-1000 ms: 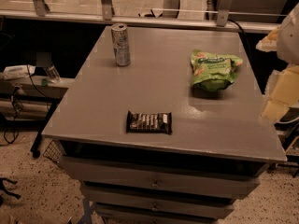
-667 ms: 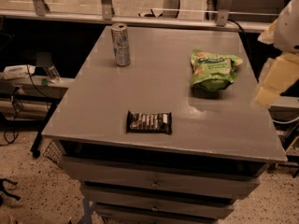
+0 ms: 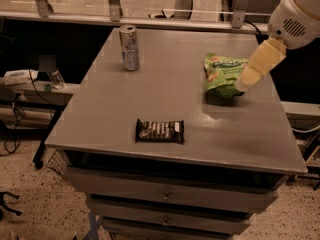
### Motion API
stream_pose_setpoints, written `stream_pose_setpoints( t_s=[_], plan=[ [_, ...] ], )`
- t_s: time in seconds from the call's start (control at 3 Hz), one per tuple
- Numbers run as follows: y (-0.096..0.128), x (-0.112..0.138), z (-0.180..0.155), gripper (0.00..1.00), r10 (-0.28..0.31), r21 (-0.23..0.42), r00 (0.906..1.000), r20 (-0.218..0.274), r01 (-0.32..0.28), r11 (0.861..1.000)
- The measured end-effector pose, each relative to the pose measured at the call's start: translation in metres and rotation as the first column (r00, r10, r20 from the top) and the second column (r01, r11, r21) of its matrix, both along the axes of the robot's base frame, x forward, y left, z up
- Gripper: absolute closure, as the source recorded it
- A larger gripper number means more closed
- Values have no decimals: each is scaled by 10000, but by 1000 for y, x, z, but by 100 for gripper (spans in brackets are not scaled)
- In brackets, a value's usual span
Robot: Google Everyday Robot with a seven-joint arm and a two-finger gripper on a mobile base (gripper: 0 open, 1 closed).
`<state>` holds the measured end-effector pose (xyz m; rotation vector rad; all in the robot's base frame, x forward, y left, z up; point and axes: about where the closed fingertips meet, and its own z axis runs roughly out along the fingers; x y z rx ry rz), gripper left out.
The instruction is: Move green rice chip bag near rxbar chocolate
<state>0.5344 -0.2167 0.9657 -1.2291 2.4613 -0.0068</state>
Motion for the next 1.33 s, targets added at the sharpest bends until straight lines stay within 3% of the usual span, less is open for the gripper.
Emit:
stream_pose_setpoints(
  t_s=[0.33,0.67,1.0,1.33],
  plan=[
    [1,1,-1,0,-740,276,9972,-138,743,9969],
    [1,1,-1,0,-739,276,9972,-136,743,9969],
    [1,14,-7,0,-1484,509,9875,-529,1510,9872],
    [0,44,-26,0,-2866,600,9453,-1558,2987,9525]
  ],
)
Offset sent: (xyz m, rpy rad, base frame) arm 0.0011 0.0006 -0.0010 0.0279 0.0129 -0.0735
